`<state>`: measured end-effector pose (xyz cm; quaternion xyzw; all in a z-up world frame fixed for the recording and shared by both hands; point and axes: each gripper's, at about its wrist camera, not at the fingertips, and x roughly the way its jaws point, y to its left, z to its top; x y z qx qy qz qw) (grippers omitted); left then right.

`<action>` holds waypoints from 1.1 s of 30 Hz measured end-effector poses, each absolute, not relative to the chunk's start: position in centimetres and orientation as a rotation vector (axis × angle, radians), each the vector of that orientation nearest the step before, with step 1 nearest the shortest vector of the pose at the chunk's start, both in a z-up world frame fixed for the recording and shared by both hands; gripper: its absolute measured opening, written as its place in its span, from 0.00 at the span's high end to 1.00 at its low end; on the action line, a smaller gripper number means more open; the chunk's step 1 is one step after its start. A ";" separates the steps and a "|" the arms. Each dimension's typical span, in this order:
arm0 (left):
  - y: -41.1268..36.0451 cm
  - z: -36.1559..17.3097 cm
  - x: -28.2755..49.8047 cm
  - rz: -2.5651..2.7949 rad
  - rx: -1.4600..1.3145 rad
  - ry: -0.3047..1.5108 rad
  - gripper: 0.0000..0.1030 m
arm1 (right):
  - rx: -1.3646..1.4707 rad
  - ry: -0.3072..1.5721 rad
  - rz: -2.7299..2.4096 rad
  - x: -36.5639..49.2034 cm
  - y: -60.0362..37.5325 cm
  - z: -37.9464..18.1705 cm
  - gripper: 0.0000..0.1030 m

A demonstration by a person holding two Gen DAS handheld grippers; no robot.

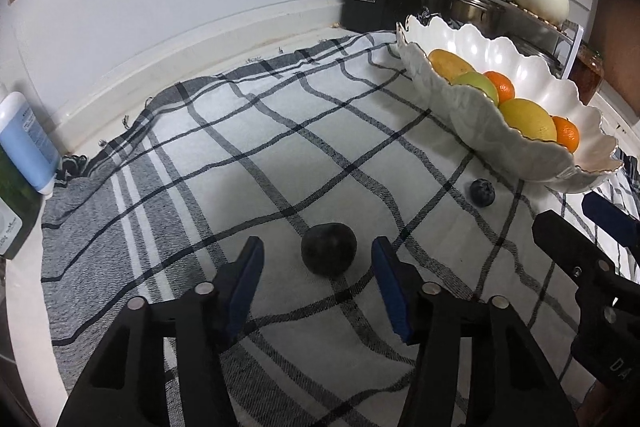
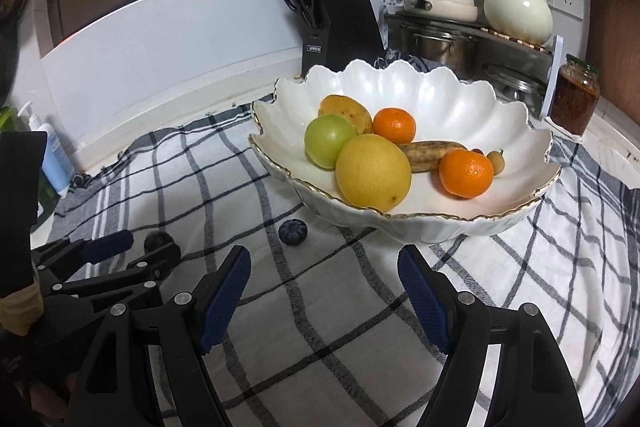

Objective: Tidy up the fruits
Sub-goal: 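Grasp the dark plum with the left tool while the right tool grasps the blueberry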

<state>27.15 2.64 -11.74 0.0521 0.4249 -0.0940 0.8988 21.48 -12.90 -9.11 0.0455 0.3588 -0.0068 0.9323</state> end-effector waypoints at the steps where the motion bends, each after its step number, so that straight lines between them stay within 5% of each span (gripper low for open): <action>1: 2.7 -11.8 27.3 -0.196 0.106 0.882 0.51 | 0.096 0.738 -0.015 21.6 -12.9 -9.2 0.26; 9: 3.5 -11.9 27.3 -0.189 0.073 0.891 0.72 | 0.114 0.757 -0.002 22.5 -12.6 -9.6 0.37; 19: 5.8 -10.5 26.7 -0.137 0.013 0.858 0.72 | 0.109 0.778 0.035 23.9 -11.2 -9.8 0.48; 23: 6.8 -10.3 26.5 -0.118 -0.007 0.844 0.72 | 0.091 0.809 0.040 24.8 -10.5 -10.5 0.62; 33: 8.0 -10.1 26.6 -0.128 -0.041 0.838 0.72 | 0.078 0.849 -0.004 26.4 -10.0 -11.4 0.71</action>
